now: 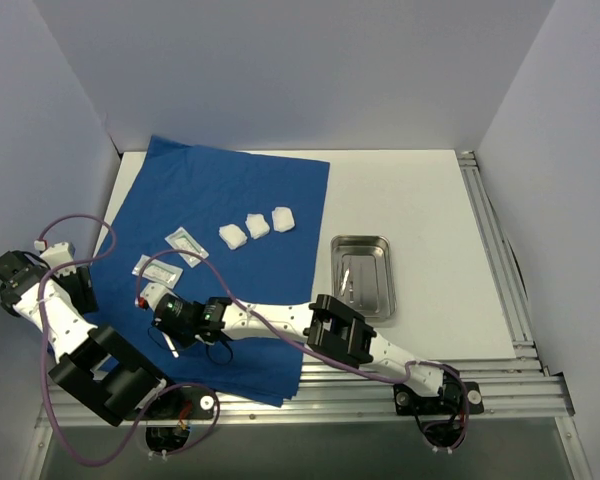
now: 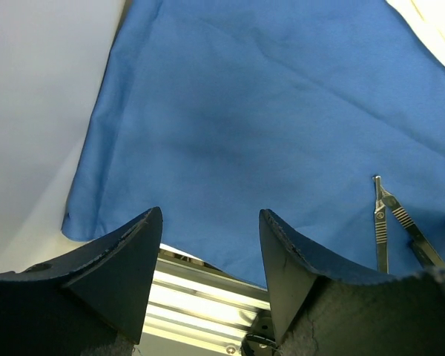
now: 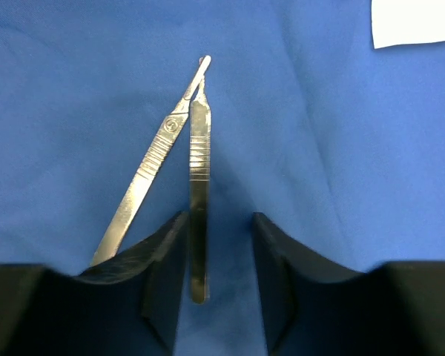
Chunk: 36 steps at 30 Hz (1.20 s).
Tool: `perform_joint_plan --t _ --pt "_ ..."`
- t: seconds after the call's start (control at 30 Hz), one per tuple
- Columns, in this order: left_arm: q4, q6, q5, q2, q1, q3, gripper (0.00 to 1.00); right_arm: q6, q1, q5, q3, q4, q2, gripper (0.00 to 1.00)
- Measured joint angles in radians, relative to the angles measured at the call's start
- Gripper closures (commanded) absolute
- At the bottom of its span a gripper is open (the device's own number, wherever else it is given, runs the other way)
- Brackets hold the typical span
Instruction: Prepare the surgical pack
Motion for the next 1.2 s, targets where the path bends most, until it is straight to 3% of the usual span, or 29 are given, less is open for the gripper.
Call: perform_joint_plan --t 0.33,0.67,1.07,1.2 --pt "-0.001 0.002 0.031 -0.01 0.0 0.0 0.35 0.015 0.01 0.012 -0.013 0.021 0.0 1.0" --pt "-0.016 0.002 0.051 -0.01 0.0 0.002 0.35 0.048 0.006 0.022 -0.108 0.062 -0.057 1.0" --pt "-0.06 -0.01 0.114 -0.008 0.0 0.069 0.35 0.129 -0.082 0.032 -0.363 0.176 -0.315 1.0" --pt "-0.074 -0.017 0.13 -0.007 -0.006 0.075 0.35 0.179 -0.14 0.08 -0.514 0.2 -0.439 1.0"
